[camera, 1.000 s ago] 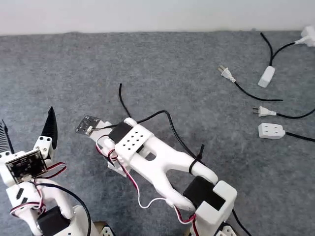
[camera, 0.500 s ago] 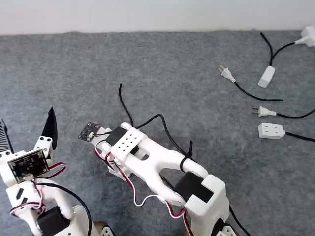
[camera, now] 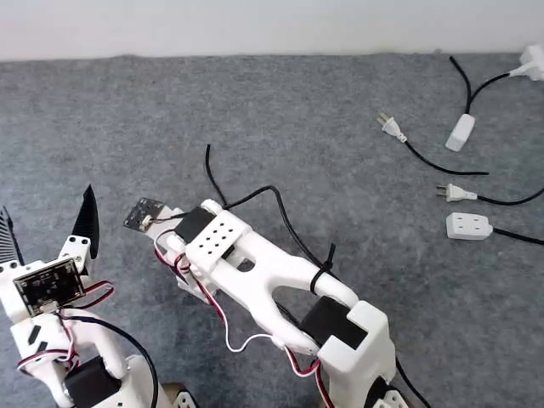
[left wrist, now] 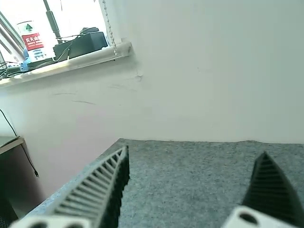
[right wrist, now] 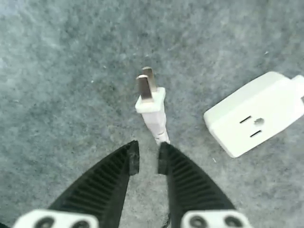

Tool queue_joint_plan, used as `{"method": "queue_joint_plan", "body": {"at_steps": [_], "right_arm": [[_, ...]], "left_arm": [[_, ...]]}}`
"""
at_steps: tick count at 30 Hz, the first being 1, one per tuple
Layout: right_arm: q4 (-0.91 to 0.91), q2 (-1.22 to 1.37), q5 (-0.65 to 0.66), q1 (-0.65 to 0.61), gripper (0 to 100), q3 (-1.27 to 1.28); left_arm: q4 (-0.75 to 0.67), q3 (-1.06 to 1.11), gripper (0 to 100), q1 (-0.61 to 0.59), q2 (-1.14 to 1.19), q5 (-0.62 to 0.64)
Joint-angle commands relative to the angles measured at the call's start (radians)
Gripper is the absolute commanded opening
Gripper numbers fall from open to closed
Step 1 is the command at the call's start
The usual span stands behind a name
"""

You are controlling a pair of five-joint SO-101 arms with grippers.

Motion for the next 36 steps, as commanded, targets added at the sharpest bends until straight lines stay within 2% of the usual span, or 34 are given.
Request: {"method": "queue_joint_plan", "body": {"at_steps": [1,21,23,26,28,36], "right_arm": [[0.013,0.004,-0.011,-0.002,15.1,-0.051],[-0.013,0.177,-0.012,-0.001,13.2,-0.157],[-0.019,0.188,-0.011,-0.001,10.2,-0.157],[-0.044,0.203,-0.005,-0.001,0.0,-0.157],[-0.047,0.216,-0.008,-0.001,2.4,-0.157],[-0.042,0.22,-0.014,0.041,0.8,-0.161]], "left_arm": [[-0.034,-0.059,40,-0.006,-0.012,-0.012],[-0.029,-0.053,40,-0.003,-0.012,-0.011],[-0.029,-0.053,40,-0.002,-0.012,-0.009],[-0.029,-0.053,40,-0.002,-0.012,-0.009],[-0.029,-0.053,40,-0.002,-0.012,-0.009],[-0.029,-0.053,40,-0.002,-0.012,-0.008]]}}
